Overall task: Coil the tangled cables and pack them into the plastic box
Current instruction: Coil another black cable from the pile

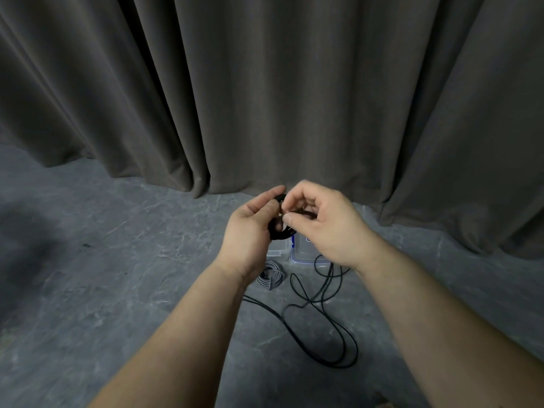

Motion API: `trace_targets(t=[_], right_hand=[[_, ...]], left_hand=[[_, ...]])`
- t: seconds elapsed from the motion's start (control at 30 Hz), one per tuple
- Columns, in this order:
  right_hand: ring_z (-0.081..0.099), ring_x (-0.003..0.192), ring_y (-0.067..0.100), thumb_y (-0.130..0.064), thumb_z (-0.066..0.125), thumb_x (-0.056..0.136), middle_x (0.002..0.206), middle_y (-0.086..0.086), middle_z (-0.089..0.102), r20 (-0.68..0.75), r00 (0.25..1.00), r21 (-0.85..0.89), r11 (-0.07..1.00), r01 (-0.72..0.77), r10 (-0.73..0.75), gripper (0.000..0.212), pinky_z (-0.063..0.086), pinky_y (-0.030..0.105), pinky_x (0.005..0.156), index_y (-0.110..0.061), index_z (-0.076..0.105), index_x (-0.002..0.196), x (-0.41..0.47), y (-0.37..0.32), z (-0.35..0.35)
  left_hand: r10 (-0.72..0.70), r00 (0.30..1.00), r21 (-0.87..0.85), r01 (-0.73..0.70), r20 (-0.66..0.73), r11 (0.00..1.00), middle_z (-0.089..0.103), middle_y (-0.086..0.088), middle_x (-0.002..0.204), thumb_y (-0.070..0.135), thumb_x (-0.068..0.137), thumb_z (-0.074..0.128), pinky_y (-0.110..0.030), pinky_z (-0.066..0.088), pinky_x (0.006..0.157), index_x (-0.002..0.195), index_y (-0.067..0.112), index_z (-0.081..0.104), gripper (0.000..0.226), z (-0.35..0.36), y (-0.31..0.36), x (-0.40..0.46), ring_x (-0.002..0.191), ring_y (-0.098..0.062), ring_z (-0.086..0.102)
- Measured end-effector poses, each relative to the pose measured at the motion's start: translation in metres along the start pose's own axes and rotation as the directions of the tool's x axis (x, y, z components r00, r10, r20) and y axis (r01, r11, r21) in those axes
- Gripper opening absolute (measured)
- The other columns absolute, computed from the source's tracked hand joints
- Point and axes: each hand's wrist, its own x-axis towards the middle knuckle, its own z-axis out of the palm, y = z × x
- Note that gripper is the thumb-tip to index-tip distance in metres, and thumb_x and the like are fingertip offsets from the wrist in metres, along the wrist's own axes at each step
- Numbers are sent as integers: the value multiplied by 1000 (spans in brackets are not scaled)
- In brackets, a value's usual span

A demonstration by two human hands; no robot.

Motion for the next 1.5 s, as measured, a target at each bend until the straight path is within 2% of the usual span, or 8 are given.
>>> trace_targets(t=[0.3, 0.47, 0.67, 0.77, 0.9, 1.2, 1.33, 1.5], right_hand=[[65, 64, 16, -9, 78, 74, 63, -1, 66, -290, 955, 69, 996, -48, 66, 27, 49, 31, 63, -26, 57, 68, 7, 14, -3], [51, 53, 3, -11, 69, 84, 56, -10, 59, -283, 946, 74, 987, -141, 156, 21, 44, 22, 57, -27, 66, 71, 7, 20, -9], [48, 49, 5, -21, 49, 99, 73, -11, 68, -108, 953, 184, 948, -260, 283, 22, 38, 13, 48, -33, 67, 91, 6, 20, -3], [40, 44, 3, -24, 41, 102, 65, -7, 62, -49, 947, 209, 930, -302, 318, 30, 33, 18, 47, -17, 66, 85, 4, 23, -1], [37, 50, 3, -35, 42, 97, 65, 0, 51, -98, 945, 192, 938, -289, 311, 41, 28, 26, 57, 0, 57, 84, 7, 29, 4], [37, 57, 11, -42, 43, 88, 60, -7, 43, -208, 948, 146, 966, -215, 242, 32, 31, 34, 59, -40, 60, 61, 9, 26, 7], [35, 56, 10, -28, 47, 98, 61, -4, 42, -223, 947, 186, 964, -190, 229, 38, 29, 29, 56, -28, 58, 62, 9, 27, 4], [38, 46, 1, -30, 55, 95, 60, -2, 49, -216, 938, 298, 933, -201, 271, 30, 28, 21, 54, -15, 60, 70, 11, 24, 2]], left_hand=[[-34, 995, -103, 43, 89, 994, 49, -17, 92, 8, 101, 37, -18, 44, 58, 123, -3, 57, 32, 8, 0, -5, 53, -9, 40], [-11, 997, -113, 19, 75, 993, 53, -2, 68, 5, 101, 35, -27, 25, 63, 115, -1, 60, 30, 6, 3, -4, 52, -9, 26], [-44, 996, -177, 56, 72, 983, 51, -1, 62, 7, 101, 33, -24, 35, 57, 109, 2, 64, 32, 4, 9, -5, 47, -7, 35], [-17, 995, -115, 28, 97, 993, 50, -1, 63, 5, 102, 32, -23, 33, 60, 112, 2, 62, 32, 4, 10, -8, 45, -4, 40], [-3, 994, -31, 6, 105, 1000, 48, -1, 67, 4, 103, 33, -16, 40, 59, 122, 4, 56, 31, 5, 8, -8, 51, -5, 38], [-96, 992, -127, 105, 80, 986, 58, -7, 68, 8, 102, 39, -28, 47, 72, 110, 0, 58, 22, 7, 10, -6, 63, -15, 53], [-138, 982, -114, 153, 126, 982, 60, -5, 69, 14, 102, 41, -27, 49, 73, 105, 2, 60, 23, 5, 13, -8, 65, -15, 54], [-35, 987, -251, 74, 155, 965, 52, -5, 66, 7, 101, 36, -30, 44, 75, 127, 1, 54, 32, 7, 15, -10, 58, -11, 48]])
